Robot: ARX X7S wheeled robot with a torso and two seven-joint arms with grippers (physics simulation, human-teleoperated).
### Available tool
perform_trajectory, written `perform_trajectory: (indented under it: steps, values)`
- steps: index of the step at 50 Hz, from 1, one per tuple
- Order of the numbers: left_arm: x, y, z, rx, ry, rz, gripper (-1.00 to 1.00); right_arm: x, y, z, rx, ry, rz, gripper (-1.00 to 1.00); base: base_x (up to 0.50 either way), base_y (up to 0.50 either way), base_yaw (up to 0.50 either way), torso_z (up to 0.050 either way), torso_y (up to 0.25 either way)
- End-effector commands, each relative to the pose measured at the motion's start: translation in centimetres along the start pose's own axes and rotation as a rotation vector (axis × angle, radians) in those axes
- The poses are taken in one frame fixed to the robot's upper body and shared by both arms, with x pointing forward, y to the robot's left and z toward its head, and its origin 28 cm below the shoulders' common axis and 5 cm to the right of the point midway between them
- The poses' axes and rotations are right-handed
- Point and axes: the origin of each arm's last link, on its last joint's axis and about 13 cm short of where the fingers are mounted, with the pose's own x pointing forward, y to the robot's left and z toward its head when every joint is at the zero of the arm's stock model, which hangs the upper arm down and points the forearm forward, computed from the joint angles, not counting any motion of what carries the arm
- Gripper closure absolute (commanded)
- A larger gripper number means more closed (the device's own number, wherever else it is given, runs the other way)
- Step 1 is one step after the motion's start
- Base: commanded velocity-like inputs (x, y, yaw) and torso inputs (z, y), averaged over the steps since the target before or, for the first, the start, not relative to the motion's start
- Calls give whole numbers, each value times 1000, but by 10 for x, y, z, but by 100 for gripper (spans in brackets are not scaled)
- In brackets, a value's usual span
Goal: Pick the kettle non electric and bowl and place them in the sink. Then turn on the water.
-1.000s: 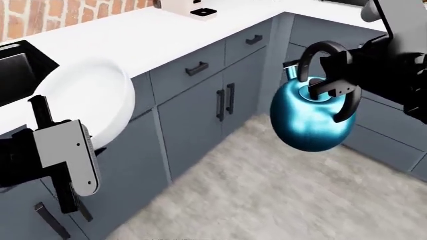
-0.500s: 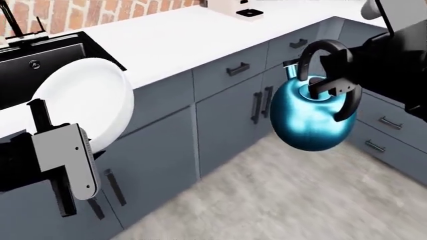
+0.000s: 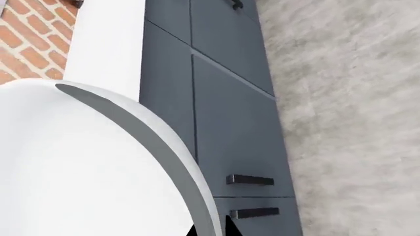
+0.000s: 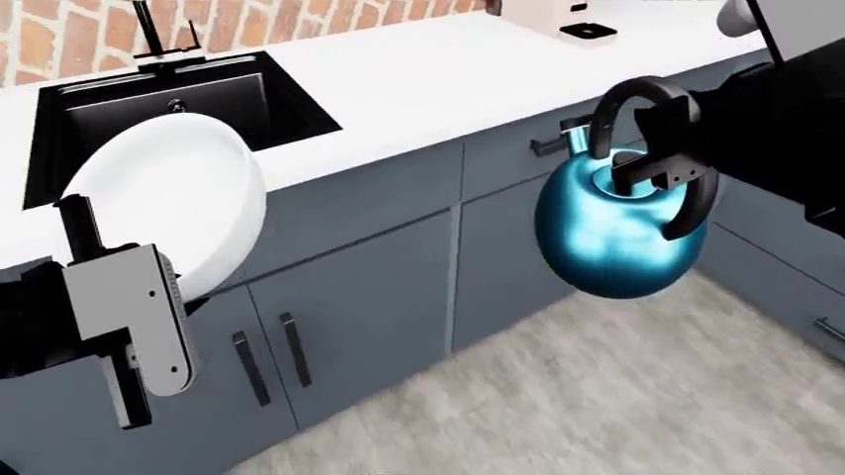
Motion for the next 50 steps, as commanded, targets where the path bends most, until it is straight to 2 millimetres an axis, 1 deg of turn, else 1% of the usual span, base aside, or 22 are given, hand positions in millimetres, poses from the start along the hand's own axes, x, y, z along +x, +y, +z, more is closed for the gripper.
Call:
perform_trajectory:
  steps: [1, 13, 21, 39, 50]
  values:
    - [-6, 7, 4, 25, -16, 68, 100, -5, -5, 9, -16, -47, -50, 100, 0, 0, 500, 0, 0]
    - [-4, 5, 0, 17, -15, 64, 100, -2, -4, 12, -24, -44, -48, 100, 0, 0, 500, 0, 2]
    - [-4, 4, -2, 12, -14, 63, 100, -5, -5, 13, -29, -45, -50, 100, 0, 0, 500, 1, 3]
    - [-5, 3, -2, 9, -11, 64, 100, -6, -5, 13, -29, -45, -52, 100, 0, 0, 500, 1, 2]
    - [-5, 2, -3, 7, -10, 64, 100, -4, -4, 14, -31, -46, -49, 100, 0, 0, 500, 0, 1]
